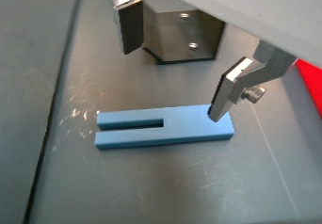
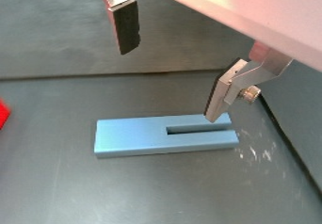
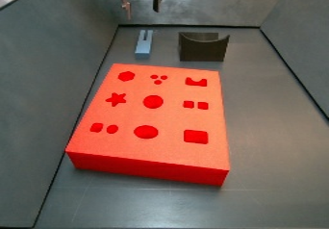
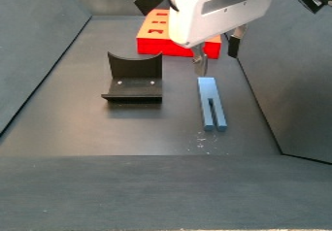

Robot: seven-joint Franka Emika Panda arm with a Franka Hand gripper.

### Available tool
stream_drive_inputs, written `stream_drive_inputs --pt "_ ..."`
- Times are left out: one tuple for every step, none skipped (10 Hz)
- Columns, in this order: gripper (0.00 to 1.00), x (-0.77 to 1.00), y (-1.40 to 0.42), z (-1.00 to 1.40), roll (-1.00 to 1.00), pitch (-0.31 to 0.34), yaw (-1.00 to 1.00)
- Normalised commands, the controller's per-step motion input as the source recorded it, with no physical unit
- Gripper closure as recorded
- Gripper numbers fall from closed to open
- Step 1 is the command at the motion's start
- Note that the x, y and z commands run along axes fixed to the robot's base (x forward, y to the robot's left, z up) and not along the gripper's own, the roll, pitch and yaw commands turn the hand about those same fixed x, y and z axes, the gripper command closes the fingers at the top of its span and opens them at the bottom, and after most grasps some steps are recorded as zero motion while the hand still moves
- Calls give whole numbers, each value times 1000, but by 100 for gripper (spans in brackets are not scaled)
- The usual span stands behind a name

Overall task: Pick up the double-square object. Move up. Rotate the double-square object. Place the double-square object on the fixture. Regrasp the double-square object. Move to above the board. Insert the double-square object.
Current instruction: Rotate the double-square object.

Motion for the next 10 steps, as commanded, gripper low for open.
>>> stream_drive_inputs --pt "0 44 4 -45 1 -4 1000" --pt "0 43 3 -43 1 -4 1000" --pt "0 44 3 -40 1 -5 1000" --pt "0 43 3 -39 1 -5 1000" --pt "0 42 3 -37 1 -5 1000" --pt "0 42 3 -37 1 -5 1000" --pt "0 42 3 -36 1 -6 1000" --pt "0 42 3 -36 1 -6 1000" --pt "0 42 3 -35 1 -6 1000" --pt "0 42 3 -35 1 -6 1000"
